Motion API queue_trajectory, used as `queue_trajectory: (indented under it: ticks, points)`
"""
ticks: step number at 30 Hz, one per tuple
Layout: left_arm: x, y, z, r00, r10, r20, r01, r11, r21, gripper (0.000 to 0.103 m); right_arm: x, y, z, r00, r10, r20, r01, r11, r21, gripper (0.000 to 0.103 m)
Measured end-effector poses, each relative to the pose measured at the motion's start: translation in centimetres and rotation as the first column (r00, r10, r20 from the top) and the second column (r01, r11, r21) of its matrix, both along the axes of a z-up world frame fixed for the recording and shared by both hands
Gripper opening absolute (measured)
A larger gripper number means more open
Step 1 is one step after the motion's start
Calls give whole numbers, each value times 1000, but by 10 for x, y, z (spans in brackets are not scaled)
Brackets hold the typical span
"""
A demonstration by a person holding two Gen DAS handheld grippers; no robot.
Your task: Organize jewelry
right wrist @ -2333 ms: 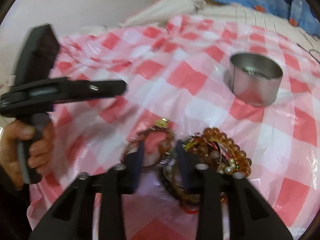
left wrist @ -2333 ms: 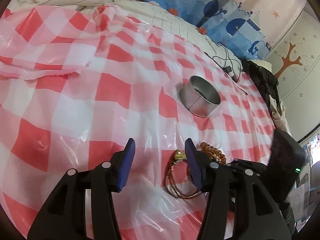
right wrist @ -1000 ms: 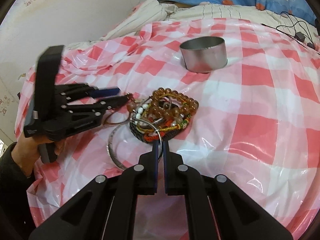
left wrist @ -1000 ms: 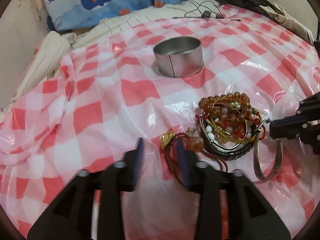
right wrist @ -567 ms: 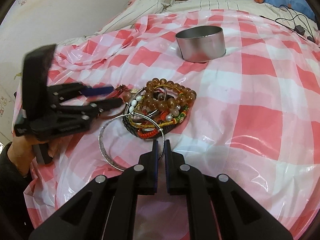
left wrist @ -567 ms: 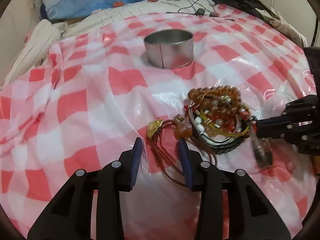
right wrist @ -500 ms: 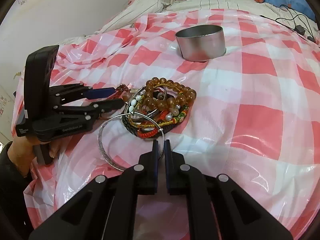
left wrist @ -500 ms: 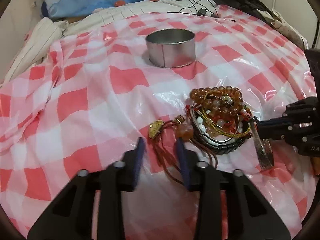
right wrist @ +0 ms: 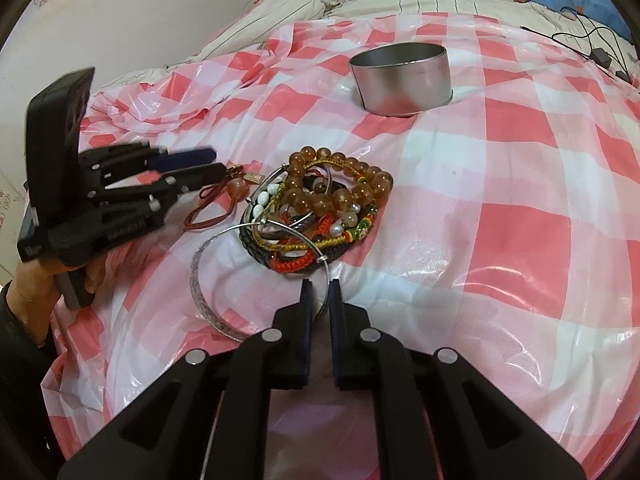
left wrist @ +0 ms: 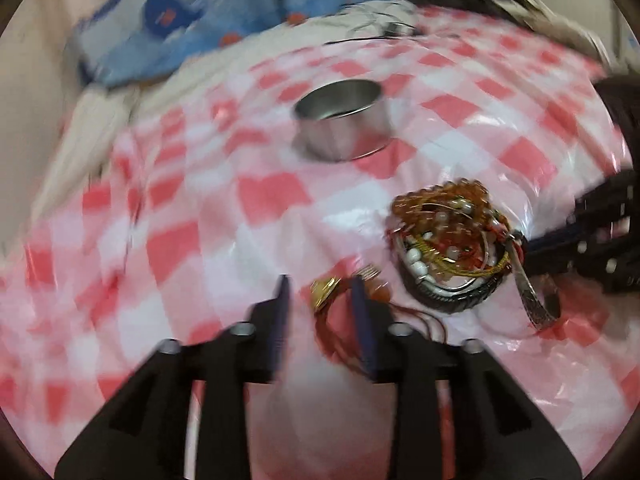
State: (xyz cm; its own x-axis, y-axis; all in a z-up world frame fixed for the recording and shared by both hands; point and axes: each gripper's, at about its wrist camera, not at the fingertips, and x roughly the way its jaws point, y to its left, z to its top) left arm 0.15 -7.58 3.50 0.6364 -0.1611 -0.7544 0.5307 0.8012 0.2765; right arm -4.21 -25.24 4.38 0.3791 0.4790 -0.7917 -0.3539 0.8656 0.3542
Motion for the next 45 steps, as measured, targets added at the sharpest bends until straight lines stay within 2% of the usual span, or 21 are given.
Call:
queue_trajectory:
  ticks: [2,3,6,8,11,13,15,17,19,23,32,35,36,37,38,39,41,44,45]
  points:
    - [6,-8,-8,1000,-18,-18,19,998,54,38,0,0,0,1000,0,0,0,1000,1,9]
    - [10,-7,-11,999,-6,-43,8,999,42,38,0,0,0,1000,0,-1,0,1000,2,9]
    - [21,10,-13,989,42,-140,-55,995,-89,37,0,1,0,1000,0,-4,0,1000,3,9]
    - [22,16,-11,982,32,-186,-60,988,-146,13,0,1,0,1000,0,-4,0,1000,3,9]
    - [15,14,-9,984,18,-175,-42,990,-135,13,0,1,0,1000,0,-4,0,1000,4,9]
    - [12,16,-6,985,22,-169,-49,986,-158,13,0,1,0,1000,0,-4,0,1000,4,9]
    - [13,23,1,984,26,-174,-64,974,-216,13,0,1,0,1000,-1,-3,1,1000,6,9]
    - [15,35,11,983,38,-181,-93,949,-302,13,0,0,0,1000,-4,-2,4,1000,13,9]
    - [17,45,16,981,60,-187,-122,932,-341,13,1,-3,2,1000,-9,-2,9,999,34,9]
    - [20,48,17,978,63,-200,-136,917,-374,13,0,-12,10,999,-39,26,36,996,87,8]
    - [15,50,36,986,53,-159,-120,887,-446,13,1,-27,28,991,-100,85,86,984,153,4]
    - [14,50,40,988,58,-146,-118,885,-450,13,2,-24,26,994,-85,70,76,989,127,4]
    - [15,50,40,987,60,-148,-121,885,-450,13,3,-23,25,994,-81,69,73,991,114,10]
    - [15,50,39,987,64,-151,-125,886,-446,13,3,-21,24,994,-82,70,75,992,97,32]
    - [15,50,38,986,66,-151,-127,887,-444,13,3,-20,23,994,-85,74,78,993,86,42]
    - [15,51,38,986,67,-152,-128,887,-444,13,4,-18,21,994,-79,76,73,995,74,46]
    - [16,51,38,986,67,-151,-129,885,-448,13,5,-15,17,995,-66,71,61,996,62,45]
    - [15,50,38,987,66,-148,-126,886,-447,13,9,-9,6,998,-52,47,51,999,19,34]
    - [15,50,38,987,65,-148,-125,887,-446,13,9,-7,5,998,-39,47,39,999,16,25]
